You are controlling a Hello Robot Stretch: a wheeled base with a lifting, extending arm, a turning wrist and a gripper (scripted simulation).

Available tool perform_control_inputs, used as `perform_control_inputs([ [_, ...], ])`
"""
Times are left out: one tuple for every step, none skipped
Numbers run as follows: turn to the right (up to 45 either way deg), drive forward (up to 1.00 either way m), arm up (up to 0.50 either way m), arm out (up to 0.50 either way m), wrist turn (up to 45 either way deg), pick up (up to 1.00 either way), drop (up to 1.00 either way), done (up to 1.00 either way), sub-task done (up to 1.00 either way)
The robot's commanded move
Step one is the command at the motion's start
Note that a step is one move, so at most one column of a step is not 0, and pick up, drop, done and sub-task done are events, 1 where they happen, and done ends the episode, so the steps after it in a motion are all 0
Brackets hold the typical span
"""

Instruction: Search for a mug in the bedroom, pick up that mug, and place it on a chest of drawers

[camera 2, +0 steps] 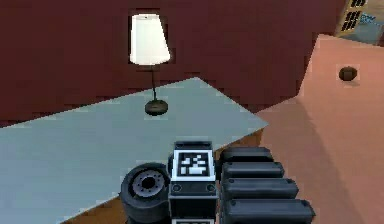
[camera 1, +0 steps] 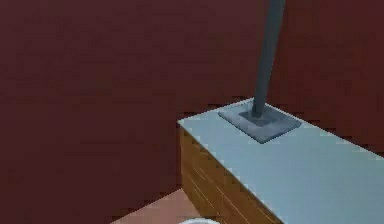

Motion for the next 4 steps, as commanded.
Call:
perform_control_inputs([
  [45.0,0.0,0.0,0.0,0.0,0.0,0.0,0.0,0.0],
  [45.0,0.0,0.0,0.0,0.0,0.0,0.0,0.0,0.0],
  [24.0,0.0,0.0,0.0,0.0,0.0,0.0,0.0,0.0],
  [-45.0,0.0,0.0,0.0,0.0,0.0,0.0,0.0,0.0],
])
